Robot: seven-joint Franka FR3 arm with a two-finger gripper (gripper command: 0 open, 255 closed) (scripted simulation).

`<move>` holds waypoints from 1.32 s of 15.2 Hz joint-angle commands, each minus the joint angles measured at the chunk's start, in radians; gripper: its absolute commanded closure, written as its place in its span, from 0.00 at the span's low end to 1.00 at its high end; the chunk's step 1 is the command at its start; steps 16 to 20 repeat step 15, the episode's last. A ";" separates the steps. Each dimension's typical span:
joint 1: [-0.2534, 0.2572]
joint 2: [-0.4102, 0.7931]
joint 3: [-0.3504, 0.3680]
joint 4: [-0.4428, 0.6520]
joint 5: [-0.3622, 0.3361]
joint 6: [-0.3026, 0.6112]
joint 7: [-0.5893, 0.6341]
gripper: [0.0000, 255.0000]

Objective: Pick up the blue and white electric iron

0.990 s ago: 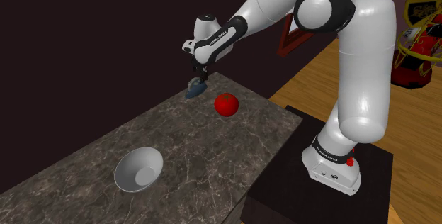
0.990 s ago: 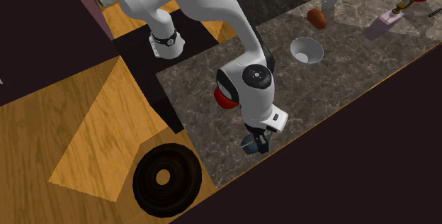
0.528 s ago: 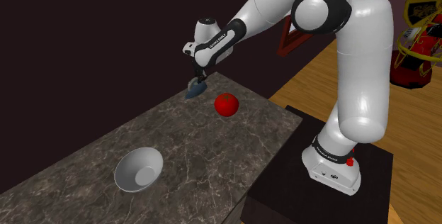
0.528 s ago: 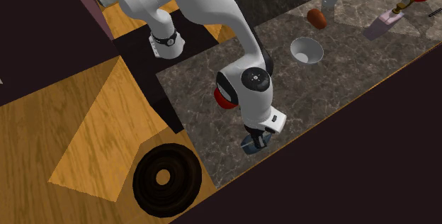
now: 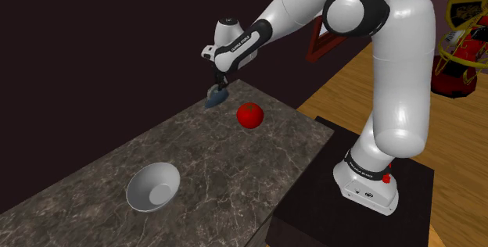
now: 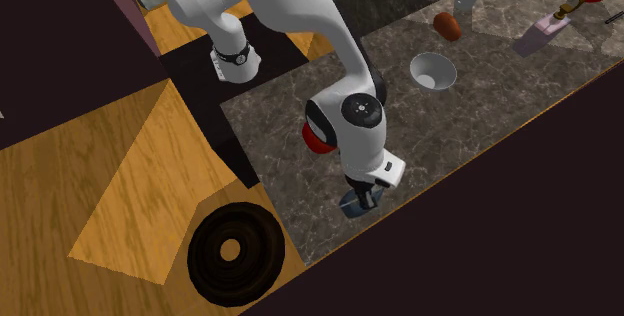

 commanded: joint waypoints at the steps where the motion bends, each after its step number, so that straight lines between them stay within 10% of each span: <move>1: 0.001 -0.017 -0.001 0.002 -0.002 -0.018 0.001 1.00; 20: 0.007 -0.109 -0.008 0.045 -0.013 -0.153 0.007 1.00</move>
